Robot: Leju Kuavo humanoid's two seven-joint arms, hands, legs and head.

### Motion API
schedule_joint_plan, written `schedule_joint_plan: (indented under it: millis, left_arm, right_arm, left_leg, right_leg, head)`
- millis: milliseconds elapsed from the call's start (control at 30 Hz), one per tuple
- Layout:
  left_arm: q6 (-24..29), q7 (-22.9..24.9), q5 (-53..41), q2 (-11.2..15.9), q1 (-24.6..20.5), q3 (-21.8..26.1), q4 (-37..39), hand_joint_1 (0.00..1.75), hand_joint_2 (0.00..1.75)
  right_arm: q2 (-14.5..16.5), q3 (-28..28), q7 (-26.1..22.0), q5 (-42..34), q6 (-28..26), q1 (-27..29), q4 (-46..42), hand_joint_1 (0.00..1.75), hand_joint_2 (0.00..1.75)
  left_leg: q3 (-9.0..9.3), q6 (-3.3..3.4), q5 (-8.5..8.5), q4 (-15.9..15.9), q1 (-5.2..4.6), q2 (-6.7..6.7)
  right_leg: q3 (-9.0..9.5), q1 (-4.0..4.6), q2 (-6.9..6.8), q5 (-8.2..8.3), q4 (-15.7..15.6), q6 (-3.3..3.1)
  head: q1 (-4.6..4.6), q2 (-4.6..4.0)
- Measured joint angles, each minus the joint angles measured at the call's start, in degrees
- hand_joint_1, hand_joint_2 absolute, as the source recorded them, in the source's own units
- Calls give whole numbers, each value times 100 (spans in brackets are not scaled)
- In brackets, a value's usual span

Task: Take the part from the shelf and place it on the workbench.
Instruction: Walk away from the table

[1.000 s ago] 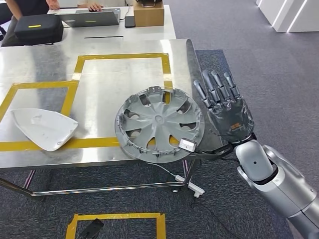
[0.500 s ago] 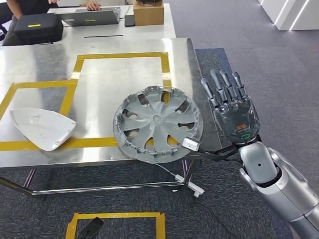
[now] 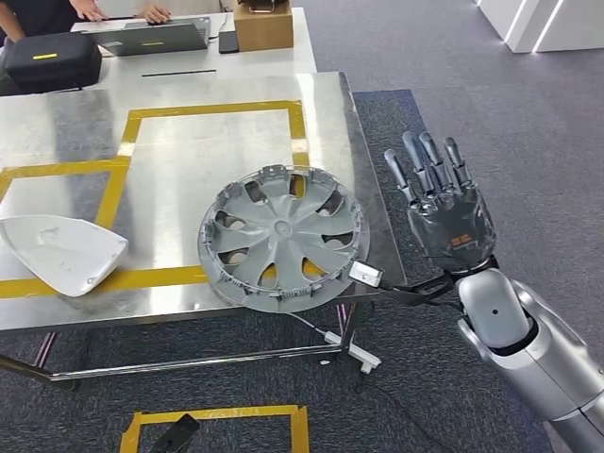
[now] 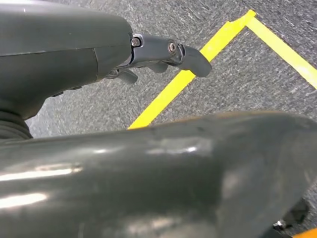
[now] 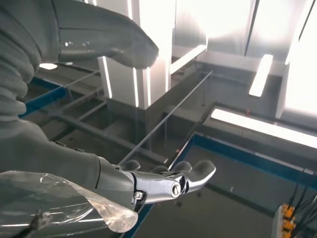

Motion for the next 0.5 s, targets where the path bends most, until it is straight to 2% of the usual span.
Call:
schedule_joint_plan:
  millis: [67,100,133,167,233,267,300,333,367,433,467,500]
  left_arm:
    - [2,17,4,-4,4,1,-23,0,0]
    - [3,24,5,-9,5,1,-38,0,0]
    - [5,30,7,-12,4,1,-54,0,0]
    - [7,36,8,-15,4,2,-68,0,0]
    - [11,45,10,-17,11,4,-85,0,0]
    - [12,48,11,-20,17,5,-88,0,0]
    - [12,50,16,-23,23,5,-89,0,0]
    - [12,51,26,-25,27,5,-89,0,0]
    - [14,56,42,-25,29,5,-92,0,0]
    - [27,68,102,-27,36,7,-115,0,0]
    - [37,77,136,-32,42,10,-138,0,0]
    - [44,96,169,-47,44,16,-166,0,0]
  right_arm:
    - [1,-75,-36,0,8,85,-13,0,175]
    - [2,-118,-47,0,8,122,-17,0,175]
    - [4,-163,-61,0,8,154,-25,0,175]
    - [7,-208,-75,0,8,181,-29,0,175]
    - [11,-275,-108,0,9,238,-36,0,175]
    - [11,-300,-123,0,9,271,-35,0,175]
    - [11,-323,-142,0,8,304,-36,0,175]
    - [12,-349,-165,0,12,329,-36,0,175]
    - [17,-386,-189,0,33,346,-36,0,175]
    - [51,-499,-255,0,90,360,-38,0,175]
    - [79,-569,-299,0,117,372,-44,0,175]
    - [114,-634,-349,0,139,385,-49,0,175]
  left_leg:
    - [9,22,-8,-79,-3,4]
    - [8,48,2,-125,7,12]
    - [2,80,20,-168,21,21]
    - [-13,112,46,-204,34,30]
    - [-73,157,101,-207,27,35]
    - [-112,163,129,-203,21,37]
    - [-153,164,159,-198,16,38]
    - [-196,159,191,-191,13,38]
    - [-238,151,223,-183,12,39]
    - [-312,115,288,-159,5,39]
    - [-341,87,330,-152,0,39]
    - [-362,55,376,-150,-3,40]
  right_leg:
    - [-24,-2,3,21,-9,65]
    - [-56,-5,-4,-19,9,92]
    - [-106,-5,-14,-125,103,117]
    - [-194,-6,-23,-301,311,136]
    - [-438,-11,-34,-737,1003,160]
    - [-541,-13,-34,-883,1327,171]
    - [-569,-12,-34,-925,1495,178]
    - [-499,-12,-35,-864,1463,180]
    - [-319,-12,-38,-716,1217,176]
    - [215,-3,-59,-443,413,150]
    - [413,7,-71,-376,92,134]
    - [508,19,-78,-358,-101,117]
  head:
    - [-1,0]
    - [1,0]
    - [6,0]
    - [14,0]
    - [21,0]
    - [20,0]
    - [18,0]
    - [19,0]
    - [20,0]
    - [20,0]
    - [14,0]
    - [16,0]
